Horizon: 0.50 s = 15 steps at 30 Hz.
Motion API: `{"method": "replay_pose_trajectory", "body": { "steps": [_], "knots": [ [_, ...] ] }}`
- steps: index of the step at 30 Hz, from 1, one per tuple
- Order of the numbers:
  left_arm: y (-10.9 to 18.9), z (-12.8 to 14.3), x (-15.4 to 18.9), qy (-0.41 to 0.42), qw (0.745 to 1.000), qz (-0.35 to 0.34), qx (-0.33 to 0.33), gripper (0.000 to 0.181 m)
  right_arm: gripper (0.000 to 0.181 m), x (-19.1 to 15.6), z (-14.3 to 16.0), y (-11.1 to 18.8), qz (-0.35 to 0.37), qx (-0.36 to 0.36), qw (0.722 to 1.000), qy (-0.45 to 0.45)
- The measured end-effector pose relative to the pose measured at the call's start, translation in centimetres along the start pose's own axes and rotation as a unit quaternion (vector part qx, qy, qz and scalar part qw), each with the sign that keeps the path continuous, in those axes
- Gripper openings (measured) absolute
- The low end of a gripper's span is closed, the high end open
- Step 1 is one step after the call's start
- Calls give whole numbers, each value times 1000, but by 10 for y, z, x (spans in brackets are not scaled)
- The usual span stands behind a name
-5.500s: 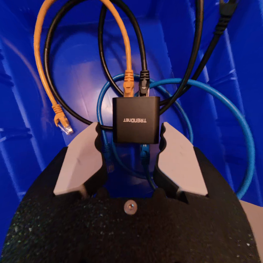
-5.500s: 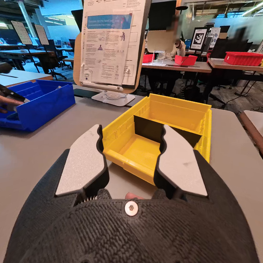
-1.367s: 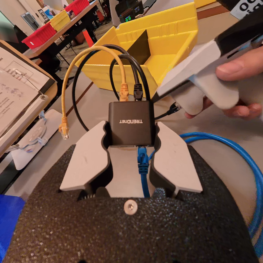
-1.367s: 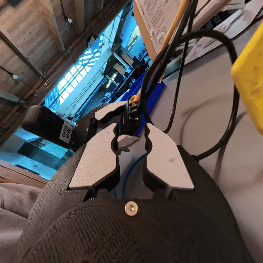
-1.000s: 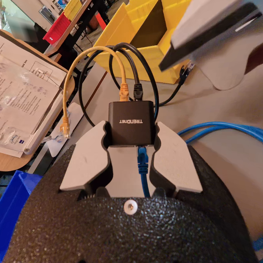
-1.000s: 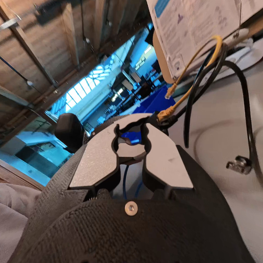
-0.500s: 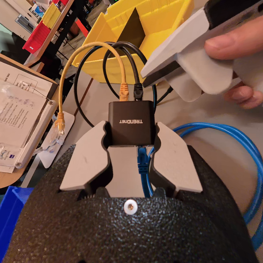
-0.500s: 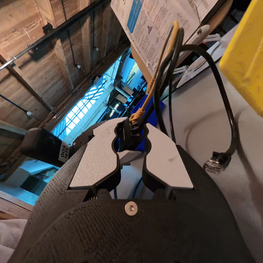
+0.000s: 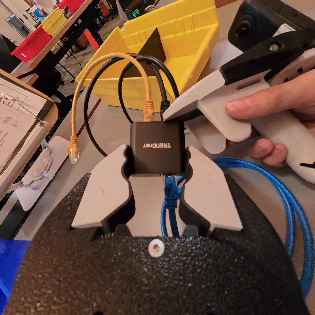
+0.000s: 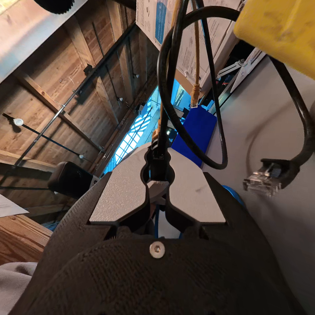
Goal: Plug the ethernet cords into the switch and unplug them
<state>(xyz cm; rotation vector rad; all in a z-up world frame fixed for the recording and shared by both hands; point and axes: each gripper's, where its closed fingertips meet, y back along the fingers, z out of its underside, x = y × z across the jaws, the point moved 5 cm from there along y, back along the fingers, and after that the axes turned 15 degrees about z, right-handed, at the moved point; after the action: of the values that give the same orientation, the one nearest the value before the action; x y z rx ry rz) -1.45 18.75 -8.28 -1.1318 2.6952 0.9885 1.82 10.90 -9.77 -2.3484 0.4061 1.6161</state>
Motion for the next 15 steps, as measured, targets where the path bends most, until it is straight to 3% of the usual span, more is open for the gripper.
{"method": "replay_pose_trajectory", "body": {
  "steps": [1,15],
  "knots": [
    [-1,0,0,2,1000,-2,1,61,15,0,-1,0,-1,0,1000,-9],
    [11,-24,5,-14,996,-91,7,61,14,-24,-11,4,-37,8,997,63]
  ]
}}
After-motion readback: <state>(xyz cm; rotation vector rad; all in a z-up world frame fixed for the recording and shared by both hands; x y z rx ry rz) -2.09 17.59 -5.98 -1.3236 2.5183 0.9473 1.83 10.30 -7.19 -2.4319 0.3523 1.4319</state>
